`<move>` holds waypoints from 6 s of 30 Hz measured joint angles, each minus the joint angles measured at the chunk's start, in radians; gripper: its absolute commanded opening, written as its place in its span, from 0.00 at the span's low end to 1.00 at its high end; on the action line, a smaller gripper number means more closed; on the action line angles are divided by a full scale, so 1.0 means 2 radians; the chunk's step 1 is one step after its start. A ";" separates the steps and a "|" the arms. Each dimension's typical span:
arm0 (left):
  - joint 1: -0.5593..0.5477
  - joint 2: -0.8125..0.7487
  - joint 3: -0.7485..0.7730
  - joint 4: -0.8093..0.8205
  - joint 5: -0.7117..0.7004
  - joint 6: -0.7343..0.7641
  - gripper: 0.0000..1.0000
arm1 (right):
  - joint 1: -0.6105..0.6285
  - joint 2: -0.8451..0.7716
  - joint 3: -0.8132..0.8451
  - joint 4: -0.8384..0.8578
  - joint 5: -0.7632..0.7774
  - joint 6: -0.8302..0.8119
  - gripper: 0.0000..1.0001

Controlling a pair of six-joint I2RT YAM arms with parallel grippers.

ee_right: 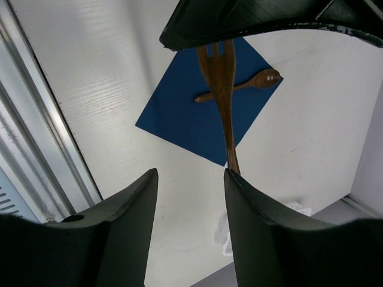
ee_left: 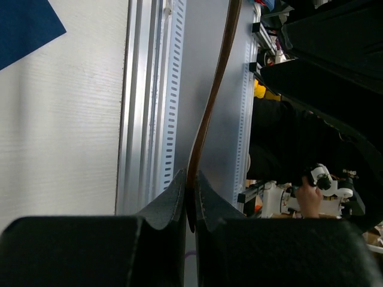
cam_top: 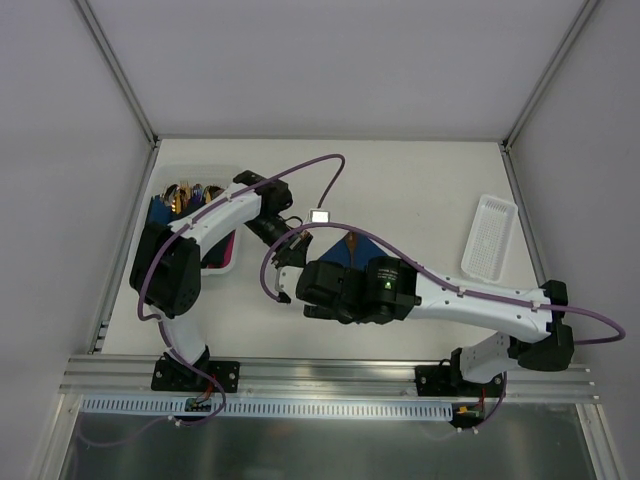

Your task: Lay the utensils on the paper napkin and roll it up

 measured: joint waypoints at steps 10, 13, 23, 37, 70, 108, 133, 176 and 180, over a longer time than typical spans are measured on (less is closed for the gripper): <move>-0.001 0.000 0.000 0.000 0.004 -0.014 0.00 | -0.022 -0.018 -0.022 0.016 0.016 -0.007 0.54; -0.001 0.000 0.000 0.000 0.004 -0.014 0.00 | -0.034 -0.023 -0.027 0.020 0.014 -0.009 0.58; -0.004 0.000 0.000 0.000 0.004 -0.014 0.00 | -0.040 0.007 -0.027 0.033 0.010 -0.024 0.53; -0.004 0.000 -0.001 -0.001 0.010 -0.014 0.00 | -0.041 0.025 -0.027 0.046 0.030 -0.041 0.20; 0.252 -0.224 0.036 0.234 -0.104 -0.261 0.99 | -0.288 -0.127 -0.242 0.151 -0.096 0.241 0.00; 0.247 -0.444 -0.207 0.470 -0.249 -0.416 0.99 | -0.389 0.119 -0.255 0.385 -0.175 0.435 0.10; 0.246 -0.433 -0.207 0.461 -0.213 -0.358 0.97 | -0.402 0.093 -0.255 0.381 -0.194 0.432 0.37; -0.318 -0.025 -0.180 0.597 -0.446 -0.098 0.43 | -0.639 -0.336 -0.336 0.201 -0.259 0.393 0.61; -0.321 -0.018 -0.180 0.597 -0.440 -0.093 0.42 | -0.646 -0.332 -0.336 0.201 -0.265 0.389 0.62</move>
